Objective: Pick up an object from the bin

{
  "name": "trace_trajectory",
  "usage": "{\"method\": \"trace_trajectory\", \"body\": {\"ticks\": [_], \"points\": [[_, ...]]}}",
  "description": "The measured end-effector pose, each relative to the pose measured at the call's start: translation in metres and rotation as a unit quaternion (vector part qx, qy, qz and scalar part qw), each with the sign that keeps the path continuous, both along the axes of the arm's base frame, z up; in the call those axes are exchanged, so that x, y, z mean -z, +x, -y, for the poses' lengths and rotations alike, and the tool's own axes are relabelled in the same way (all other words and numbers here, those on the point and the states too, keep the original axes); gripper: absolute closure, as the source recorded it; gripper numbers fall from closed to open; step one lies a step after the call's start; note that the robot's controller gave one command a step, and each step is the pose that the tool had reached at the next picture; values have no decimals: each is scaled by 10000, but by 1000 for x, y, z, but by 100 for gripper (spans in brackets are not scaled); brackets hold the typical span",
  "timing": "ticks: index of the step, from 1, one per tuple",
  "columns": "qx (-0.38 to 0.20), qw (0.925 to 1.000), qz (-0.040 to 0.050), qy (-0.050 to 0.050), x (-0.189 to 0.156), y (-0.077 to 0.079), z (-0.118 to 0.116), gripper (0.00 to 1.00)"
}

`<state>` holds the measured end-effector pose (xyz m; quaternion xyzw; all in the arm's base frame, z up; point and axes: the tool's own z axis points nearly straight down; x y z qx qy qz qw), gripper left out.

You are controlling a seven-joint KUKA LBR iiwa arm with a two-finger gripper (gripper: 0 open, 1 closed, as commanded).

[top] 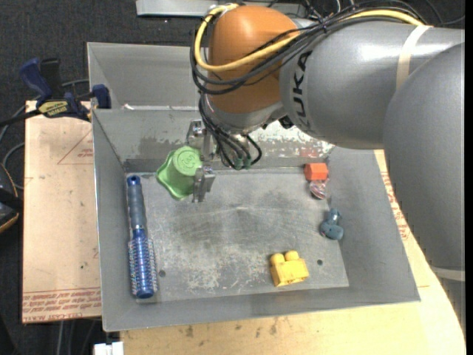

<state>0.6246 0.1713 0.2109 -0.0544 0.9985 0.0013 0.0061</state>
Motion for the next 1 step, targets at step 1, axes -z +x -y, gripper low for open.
{"method": "trace_trajectory", "body": {"ticks": [1], "points": [[-702, 9975, 0, -8, -109, -8, 6, 100]]}}
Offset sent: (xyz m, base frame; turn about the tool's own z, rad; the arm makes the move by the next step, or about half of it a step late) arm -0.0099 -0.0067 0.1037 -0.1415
